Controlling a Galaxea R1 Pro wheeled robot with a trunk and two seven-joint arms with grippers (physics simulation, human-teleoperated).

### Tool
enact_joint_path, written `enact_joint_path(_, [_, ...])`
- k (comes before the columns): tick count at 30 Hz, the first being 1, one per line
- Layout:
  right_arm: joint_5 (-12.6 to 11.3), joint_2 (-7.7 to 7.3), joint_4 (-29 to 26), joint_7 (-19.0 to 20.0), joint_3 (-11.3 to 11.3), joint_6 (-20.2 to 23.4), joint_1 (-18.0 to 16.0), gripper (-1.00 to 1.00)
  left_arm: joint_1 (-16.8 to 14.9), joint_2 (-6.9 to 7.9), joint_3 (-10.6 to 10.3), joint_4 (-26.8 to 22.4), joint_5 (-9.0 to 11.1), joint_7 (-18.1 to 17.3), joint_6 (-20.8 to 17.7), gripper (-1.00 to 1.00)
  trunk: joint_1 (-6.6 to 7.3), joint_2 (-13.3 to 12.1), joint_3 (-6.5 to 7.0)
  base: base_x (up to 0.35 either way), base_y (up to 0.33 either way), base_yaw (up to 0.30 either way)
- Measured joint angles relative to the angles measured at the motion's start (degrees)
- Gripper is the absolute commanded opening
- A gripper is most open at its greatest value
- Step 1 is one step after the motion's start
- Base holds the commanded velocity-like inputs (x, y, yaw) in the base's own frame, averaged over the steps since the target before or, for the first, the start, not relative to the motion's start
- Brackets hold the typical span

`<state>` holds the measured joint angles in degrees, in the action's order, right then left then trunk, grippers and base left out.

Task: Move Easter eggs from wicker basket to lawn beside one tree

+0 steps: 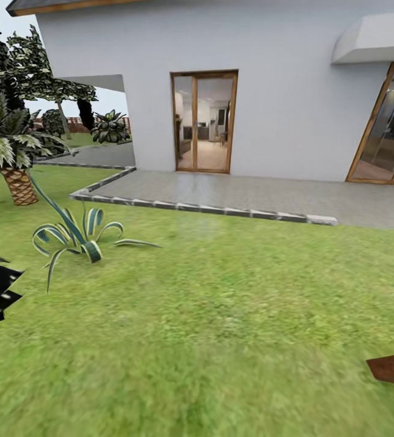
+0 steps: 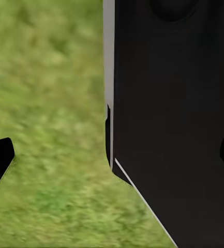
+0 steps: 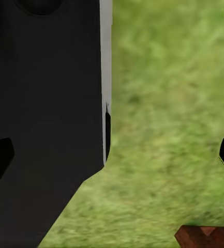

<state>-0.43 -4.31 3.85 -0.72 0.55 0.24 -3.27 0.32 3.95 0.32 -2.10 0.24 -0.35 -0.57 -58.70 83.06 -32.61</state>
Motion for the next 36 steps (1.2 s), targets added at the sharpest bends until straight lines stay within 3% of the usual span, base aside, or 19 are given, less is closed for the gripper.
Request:
enact_joint_path(14, [-0.12, 0.00, 0.07, -0.03, -0.17, 0.25, 0.00, 1.00, 0.00, 0.00, 0.00, 0.00, -0.07, -0.02, 0.00, 1.00, 0.00, 0.00, 0.00, 0.335, 0.000, 0.114])
enact_joint_path(36, [-0.05, 0.00, 0.07, -0.01, -0.16, 0.24, 0.00, 1.00, 0.00, 0.00, 0.00, -0.06, -0.02, -0.01, 0.00, 1.00, 0.00, 0.00, 0.00, 0.331, 0.000, 0.004])
